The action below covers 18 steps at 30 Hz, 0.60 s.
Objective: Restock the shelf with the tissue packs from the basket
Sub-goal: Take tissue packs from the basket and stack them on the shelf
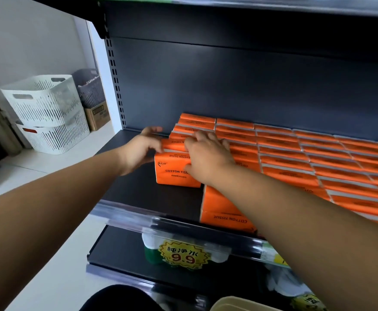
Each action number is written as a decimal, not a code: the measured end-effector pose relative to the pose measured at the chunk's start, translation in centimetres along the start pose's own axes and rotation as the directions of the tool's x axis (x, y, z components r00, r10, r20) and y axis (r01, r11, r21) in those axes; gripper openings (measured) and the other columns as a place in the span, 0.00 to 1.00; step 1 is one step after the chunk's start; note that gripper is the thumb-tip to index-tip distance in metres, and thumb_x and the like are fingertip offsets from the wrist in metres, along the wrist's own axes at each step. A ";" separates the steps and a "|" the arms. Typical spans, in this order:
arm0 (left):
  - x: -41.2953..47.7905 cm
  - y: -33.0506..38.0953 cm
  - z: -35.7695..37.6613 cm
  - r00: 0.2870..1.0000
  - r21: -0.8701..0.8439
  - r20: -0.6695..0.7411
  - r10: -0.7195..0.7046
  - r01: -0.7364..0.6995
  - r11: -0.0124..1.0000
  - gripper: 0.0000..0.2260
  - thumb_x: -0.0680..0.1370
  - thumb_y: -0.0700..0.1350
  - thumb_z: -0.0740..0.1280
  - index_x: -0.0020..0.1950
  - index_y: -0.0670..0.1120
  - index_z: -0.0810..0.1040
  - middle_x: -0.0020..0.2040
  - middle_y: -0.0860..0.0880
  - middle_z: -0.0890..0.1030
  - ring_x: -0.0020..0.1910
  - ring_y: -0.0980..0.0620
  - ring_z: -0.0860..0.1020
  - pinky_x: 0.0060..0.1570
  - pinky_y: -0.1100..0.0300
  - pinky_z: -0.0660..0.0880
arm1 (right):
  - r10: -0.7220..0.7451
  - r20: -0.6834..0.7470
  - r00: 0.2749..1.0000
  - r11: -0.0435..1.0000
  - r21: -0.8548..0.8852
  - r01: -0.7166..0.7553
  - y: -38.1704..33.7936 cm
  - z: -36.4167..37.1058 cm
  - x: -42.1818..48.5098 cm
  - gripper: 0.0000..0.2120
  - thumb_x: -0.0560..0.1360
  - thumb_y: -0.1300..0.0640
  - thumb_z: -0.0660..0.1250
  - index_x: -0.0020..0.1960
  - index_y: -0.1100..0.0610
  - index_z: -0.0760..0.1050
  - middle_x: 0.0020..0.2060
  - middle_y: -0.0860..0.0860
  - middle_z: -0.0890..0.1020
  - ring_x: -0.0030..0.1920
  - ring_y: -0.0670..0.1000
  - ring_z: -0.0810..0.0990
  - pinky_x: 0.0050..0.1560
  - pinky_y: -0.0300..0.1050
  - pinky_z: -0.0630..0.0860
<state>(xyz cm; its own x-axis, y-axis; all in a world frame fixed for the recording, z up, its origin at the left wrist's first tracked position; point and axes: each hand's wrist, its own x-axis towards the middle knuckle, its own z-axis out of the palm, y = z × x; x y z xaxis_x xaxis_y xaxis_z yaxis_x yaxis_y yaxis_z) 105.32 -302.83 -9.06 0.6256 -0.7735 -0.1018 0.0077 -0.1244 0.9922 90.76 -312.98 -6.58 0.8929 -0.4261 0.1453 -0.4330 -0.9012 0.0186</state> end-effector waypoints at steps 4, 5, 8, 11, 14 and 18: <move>-0.9 -2.0 0.4 0.983 0.058 0.140 -0.120 0.113 0.992 0.50 0.57 0.34 0.67 0.76 0.55 0.53 0.65 0.46 0.74 0.62 0.47 0.75 0.59 0.54 0.73 | 0.020 0.029 0.999 0.999 0.029 -0.020 0.7 -0.2 0.0 0.23 0.74 0.46 0.69 0.66 0.52 0.68 0.64 0.53 0.73 0.66 0.57 0.70 0.64 0.56 0.68; -0.9 -2.2 0.8 0.979 0.115 0.152 -0.133 0.117 0.987 0.51 0.58 0.33 0.67 0.77 0.55 0.51 0.66 0.46 0.74 0.65 0.46 0.74 0.64 0.51 0.71 | 0.026 0.026 0.999 0.999 0.031 -0.027 0.8 -0.2 0.0 0.23 0.74 0.46 0.69 0.66 0.52 0.68 0.64 0.53 0.74 0.65 0.57 0.70 0.63 0.55 0.69; -0.6 -2.2 1.6 0.987 0.215 0.086 -0.139 0.118 0.970 0.51 0.58 0.34 0.66 0.79 0.53 0.52 0.63 0.45 0.76 0.65 0.44 0.73 0.68 0.44 0.68 | 0.045 0.017 0.999 0.999 0.019 -0.046 0.8 -0.2 0.0 0.24 0.75 0.47 0.69 0.67 0.52 0.67 0.64 0.53 0.74 0.65 0.57 0.72 0.62 0.53 0.70; -0.6 -1.8 2.4 0.992 0.224 0.018 -0.121 0.114 0.968 0.44 0.57 0.32 0.62 0.75 0.48 0.62 0.58 0.44 0.79 0.62 0.43 0.75 0.65 0.43 0.70 | 0.081 0.035 0.996 0.996 0.033 -0.082 0.7 -0.2 0.3 0.27 0.74 0.48 0.69 0.69 0.52 0.65 0.65 0.52 0.73 0.66 0.57 0.71 0.64 0.55 0.68; -0.7 -1.7 2.8 0.994 0.242 0.012 -0.107 0.101 0.965 0.36 0.64 0.26 0.61 0.70 0.47 0.67 0.54 0.45 0.79 0.60 0.44 0.75 0.60 0.48 0.72 | 0.110 0.046 0.993 0.993 0.038 -0.111 0.7 0.0 0.6 0.27 0.74 0.50 0.70 0.69 0.52 0.64 0.66 0.52 0.73 0.67 0.56 0.70 0.66 0.56 0.65; -0.9 -1.2 2.7 0.994 0.420 -0.023 -0.104 0.104 0.902 0.39 0.70 0.28 0.64 0.77 0.46 0.54 0.59 0.46 0.74 0.62 0.46 0.72 0.58 0.53 0.69 | 0.108 0.083 0.991 0.993 0.036 -0.111 0.5 -0.1 0.5 0.30 0.74 0.51 0.70 0.72 0.52 0.62 0.68 0.52 0.71 0.70 0.57 0.68 0.71 0.61 0.60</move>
<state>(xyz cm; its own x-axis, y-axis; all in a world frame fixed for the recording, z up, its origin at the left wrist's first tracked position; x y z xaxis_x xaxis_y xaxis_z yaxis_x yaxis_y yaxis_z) 102.66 -303.68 -10.39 0.6393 -0.7416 -0.2030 -0.2551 -0.4536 0.8539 91.00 -313.68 -6.42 0.8479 -0.5262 0.0643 -0.5252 -0.8503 -0.0330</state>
